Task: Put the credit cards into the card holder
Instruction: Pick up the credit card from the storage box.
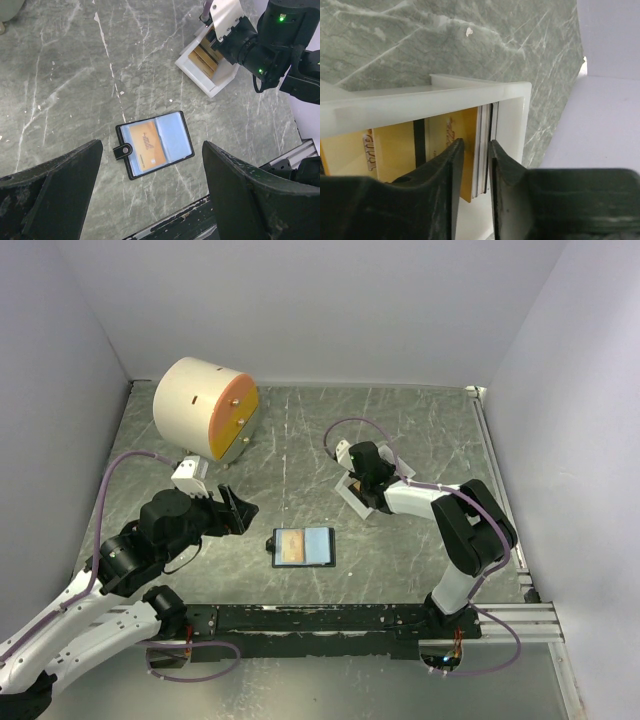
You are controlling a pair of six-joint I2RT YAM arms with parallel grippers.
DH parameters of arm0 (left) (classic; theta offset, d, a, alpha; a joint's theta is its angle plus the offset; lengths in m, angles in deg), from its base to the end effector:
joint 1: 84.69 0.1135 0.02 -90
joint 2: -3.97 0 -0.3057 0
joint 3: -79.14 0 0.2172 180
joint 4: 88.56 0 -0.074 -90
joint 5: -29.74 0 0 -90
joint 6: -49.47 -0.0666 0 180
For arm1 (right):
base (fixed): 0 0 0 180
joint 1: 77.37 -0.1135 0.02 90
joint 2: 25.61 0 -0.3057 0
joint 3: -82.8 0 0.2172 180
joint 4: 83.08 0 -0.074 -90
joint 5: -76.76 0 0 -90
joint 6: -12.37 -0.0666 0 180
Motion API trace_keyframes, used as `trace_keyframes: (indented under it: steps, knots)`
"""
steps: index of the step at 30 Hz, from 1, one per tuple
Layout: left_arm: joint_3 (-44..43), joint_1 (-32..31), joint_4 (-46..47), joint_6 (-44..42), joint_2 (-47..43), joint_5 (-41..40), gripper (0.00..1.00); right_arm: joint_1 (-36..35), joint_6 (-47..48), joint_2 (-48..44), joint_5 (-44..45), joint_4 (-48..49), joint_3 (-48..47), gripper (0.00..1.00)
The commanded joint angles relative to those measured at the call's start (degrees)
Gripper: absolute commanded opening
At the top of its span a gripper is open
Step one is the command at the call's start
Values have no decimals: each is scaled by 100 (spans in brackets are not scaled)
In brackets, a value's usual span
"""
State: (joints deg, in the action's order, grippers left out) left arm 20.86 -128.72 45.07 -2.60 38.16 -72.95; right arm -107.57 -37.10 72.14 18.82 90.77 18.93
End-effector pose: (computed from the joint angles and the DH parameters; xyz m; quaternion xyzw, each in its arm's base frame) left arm 0.0778 -0.0548 0.3213 -0.0176 0.8274 -0.2939 0.4782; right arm 0.3129 0.1412 0.2114 -0.4091 0.7779 -0.2858 0.3818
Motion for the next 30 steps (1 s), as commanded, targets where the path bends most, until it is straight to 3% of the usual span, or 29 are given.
trace_keyframes:
  steps: [1, 4, 13, 17, 30]
  knots:
    - [22, 26, -70, 12, -57, -76, 92, 83, -80, -164, -10, -25, -121, 22]
    - [23, 31, -70, 17, -73, -78, 92, 98, -119, -171, -24, -81, -143, 17]
    - [25, 27, -52, -2, -45, -74, 92, 162, -272, -351, -180, -336, -294, 16]
    - [22, 27, -48, -5, -45, -68, 93, 167, -312, -461, -300, -427, -297, 0]
    - [-10, 27, -67, 23, 41, -3, 92, 166, -937, -950, -864, -1660, -716, 0]
